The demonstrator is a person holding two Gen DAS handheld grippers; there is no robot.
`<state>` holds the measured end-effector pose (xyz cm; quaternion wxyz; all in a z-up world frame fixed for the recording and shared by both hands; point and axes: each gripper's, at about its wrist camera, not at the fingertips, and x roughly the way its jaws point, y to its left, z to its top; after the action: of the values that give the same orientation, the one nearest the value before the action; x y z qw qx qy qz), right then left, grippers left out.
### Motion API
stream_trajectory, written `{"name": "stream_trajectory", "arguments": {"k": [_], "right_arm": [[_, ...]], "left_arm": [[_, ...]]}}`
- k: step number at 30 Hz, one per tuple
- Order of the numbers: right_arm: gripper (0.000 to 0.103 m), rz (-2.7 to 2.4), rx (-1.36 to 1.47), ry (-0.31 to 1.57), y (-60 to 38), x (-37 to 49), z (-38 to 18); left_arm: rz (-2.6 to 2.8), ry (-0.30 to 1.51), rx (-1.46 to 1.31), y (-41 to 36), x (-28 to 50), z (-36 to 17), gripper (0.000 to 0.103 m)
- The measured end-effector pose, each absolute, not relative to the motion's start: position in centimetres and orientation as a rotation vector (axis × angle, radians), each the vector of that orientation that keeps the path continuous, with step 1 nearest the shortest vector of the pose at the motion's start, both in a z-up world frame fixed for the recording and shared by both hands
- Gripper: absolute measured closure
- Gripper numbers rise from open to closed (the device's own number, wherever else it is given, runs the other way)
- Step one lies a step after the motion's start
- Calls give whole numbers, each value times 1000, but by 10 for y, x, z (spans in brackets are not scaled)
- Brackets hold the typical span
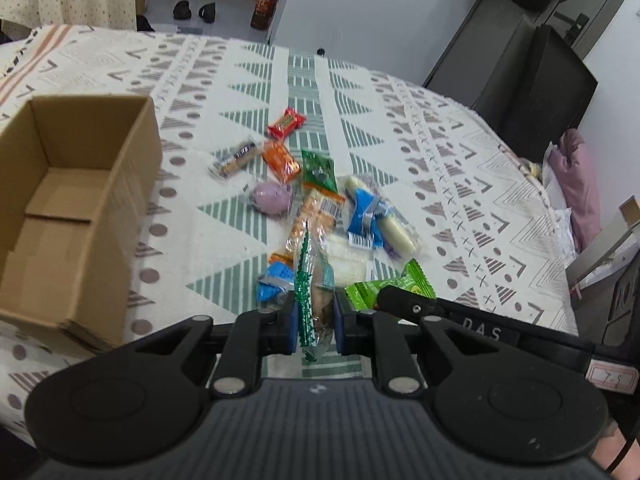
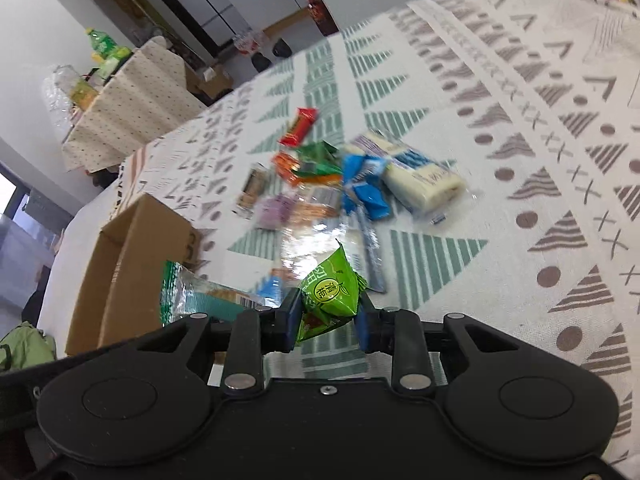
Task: Organize snacks
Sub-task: 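Carry green packets into the cardboard box with both tools and release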
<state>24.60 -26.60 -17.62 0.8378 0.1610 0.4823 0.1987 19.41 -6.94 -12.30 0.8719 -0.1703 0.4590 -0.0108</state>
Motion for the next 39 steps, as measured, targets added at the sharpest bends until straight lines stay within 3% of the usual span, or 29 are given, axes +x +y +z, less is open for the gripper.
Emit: {"name": "stream_trajectory", "arguments": {"k": [17,39], "right_arm": [[76,441,358,908,-224,222,-132],[76,560,330,859,-132,222,-95]], "left_arm": [[-10,845,-393,-21,171,-77,87],[96,761,-484,77,152,-55,87]]}}
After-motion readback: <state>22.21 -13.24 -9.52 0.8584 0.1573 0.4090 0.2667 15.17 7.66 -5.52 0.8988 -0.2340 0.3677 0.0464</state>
